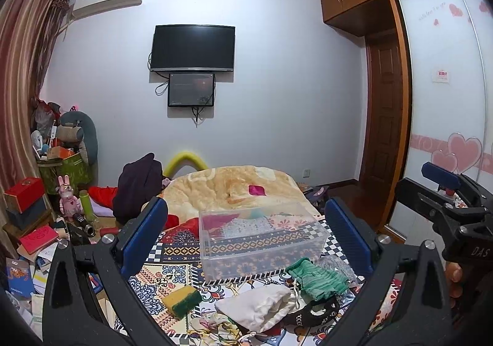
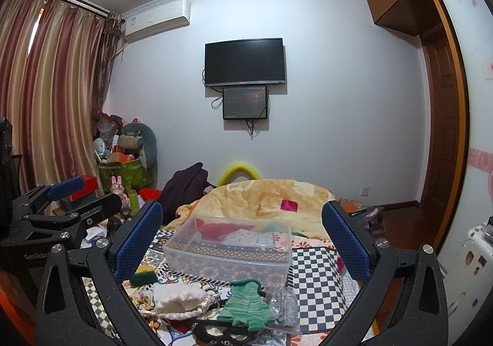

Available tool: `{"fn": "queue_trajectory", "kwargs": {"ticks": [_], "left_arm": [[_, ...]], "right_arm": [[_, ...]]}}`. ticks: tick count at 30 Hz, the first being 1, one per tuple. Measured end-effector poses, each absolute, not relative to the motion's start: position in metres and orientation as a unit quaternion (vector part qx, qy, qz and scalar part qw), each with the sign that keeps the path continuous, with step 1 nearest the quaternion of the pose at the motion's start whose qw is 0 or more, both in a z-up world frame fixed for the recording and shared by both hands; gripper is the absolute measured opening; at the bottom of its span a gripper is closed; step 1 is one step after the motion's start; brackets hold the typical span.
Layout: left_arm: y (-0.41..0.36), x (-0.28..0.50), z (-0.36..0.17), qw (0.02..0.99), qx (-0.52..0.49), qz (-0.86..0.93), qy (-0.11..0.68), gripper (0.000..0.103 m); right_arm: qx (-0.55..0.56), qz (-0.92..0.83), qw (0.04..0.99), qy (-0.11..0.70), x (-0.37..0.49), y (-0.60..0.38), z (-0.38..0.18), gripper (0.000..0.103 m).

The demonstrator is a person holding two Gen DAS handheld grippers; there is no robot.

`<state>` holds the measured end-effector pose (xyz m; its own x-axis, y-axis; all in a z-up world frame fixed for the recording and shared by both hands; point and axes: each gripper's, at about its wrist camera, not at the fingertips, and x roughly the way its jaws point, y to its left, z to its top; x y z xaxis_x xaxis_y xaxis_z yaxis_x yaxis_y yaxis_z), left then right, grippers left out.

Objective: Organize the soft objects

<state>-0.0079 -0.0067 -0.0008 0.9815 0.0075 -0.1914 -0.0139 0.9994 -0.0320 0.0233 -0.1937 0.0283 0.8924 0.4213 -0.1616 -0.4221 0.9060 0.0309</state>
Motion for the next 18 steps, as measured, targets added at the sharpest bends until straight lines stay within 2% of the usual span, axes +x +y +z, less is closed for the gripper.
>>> {"fn": "queue_trajectory", "kwargs": {"ticks": [18], "left_arm": [[-0.0087,-0.0070,-0.0002,0.995,-0.020,-0.001,0.100,0.103]], "right_arm": [[0.000,0.220,0.972,0.083,0.0213,-0.1922,0.0294,0.103]]}}
